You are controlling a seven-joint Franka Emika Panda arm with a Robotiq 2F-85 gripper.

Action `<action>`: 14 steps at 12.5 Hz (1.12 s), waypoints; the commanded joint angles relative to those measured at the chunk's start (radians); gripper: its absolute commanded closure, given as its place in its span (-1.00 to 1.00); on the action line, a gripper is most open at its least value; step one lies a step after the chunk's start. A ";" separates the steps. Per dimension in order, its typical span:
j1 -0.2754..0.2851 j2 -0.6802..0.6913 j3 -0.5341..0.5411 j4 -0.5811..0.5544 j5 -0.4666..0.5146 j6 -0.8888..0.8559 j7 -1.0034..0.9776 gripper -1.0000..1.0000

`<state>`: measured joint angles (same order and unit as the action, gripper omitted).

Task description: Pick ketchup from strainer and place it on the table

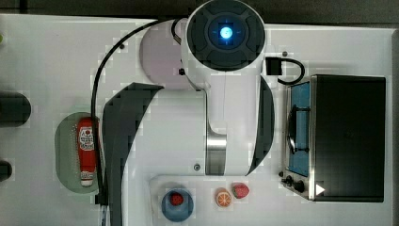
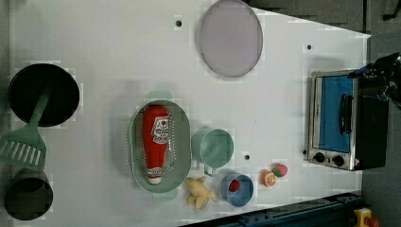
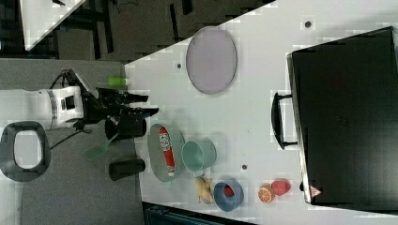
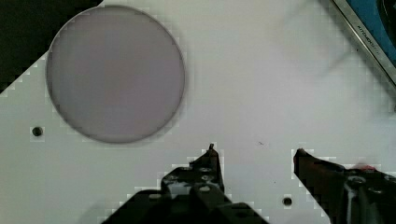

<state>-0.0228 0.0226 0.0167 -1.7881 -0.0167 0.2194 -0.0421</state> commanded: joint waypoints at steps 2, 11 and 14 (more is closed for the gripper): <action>-0.101 -0.238 0.063 -0.094 0.032 -0.139 0.159 -0.81; -0.082 -0.156 0.404 -0.093 0.029 -0.111 0.160 -1.00; -0.080 -0.117 0.526 -0.095 0.029 -0.064 0.168 -1.00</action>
<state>-0.1139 -0.0603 0.5342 -1.8818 0.0090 0.1479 0.0835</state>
